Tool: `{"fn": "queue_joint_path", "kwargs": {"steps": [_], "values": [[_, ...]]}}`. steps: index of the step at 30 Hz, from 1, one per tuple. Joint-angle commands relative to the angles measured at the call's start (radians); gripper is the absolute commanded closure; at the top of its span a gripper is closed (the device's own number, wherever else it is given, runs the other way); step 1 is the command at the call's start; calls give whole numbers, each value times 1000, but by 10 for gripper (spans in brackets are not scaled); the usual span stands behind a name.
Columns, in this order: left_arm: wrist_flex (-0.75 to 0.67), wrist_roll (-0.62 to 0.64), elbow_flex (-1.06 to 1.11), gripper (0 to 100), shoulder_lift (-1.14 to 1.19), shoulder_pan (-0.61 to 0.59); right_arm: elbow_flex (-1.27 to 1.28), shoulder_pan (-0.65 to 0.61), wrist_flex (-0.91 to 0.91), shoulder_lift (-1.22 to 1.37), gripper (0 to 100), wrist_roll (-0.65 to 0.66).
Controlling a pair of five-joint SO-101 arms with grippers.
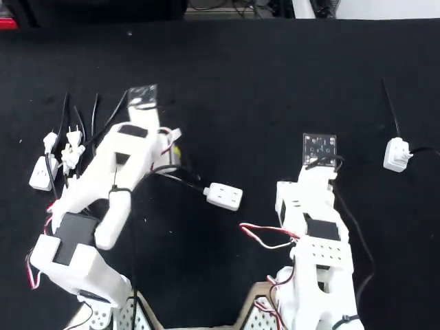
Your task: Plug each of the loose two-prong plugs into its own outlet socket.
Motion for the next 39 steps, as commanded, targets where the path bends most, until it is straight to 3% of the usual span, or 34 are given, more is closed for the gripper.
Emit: {"fn": "queue_joint_path", "kwargs": {"steps": [1, 9, 13, 22, 29, 33, 39], "values": [[18, 32, 16, 784, -32, -64, -8, -12, -20, -25, 800, 0], [132, -40, 1, 784, -32, -153, -13, -12, -3, -27, 800, 2], [150, -38, -12, 784, -34, -166, -102, -38, 164, -27, 799, 87], [164, -44, -7, 784, -183, -173, -150, -456, 373, -27, 800, 281], [-15, -38, 205, 784, -319, -174, -130, -592, 367, -25, 800, 310], [-103, -31, 303, 784, -358, -174, -71, -597, 244, -18, 800, 310], [-117, 38, 331, 784, -361, -219, -50, -597, 175, -16, 801, 315]]}}
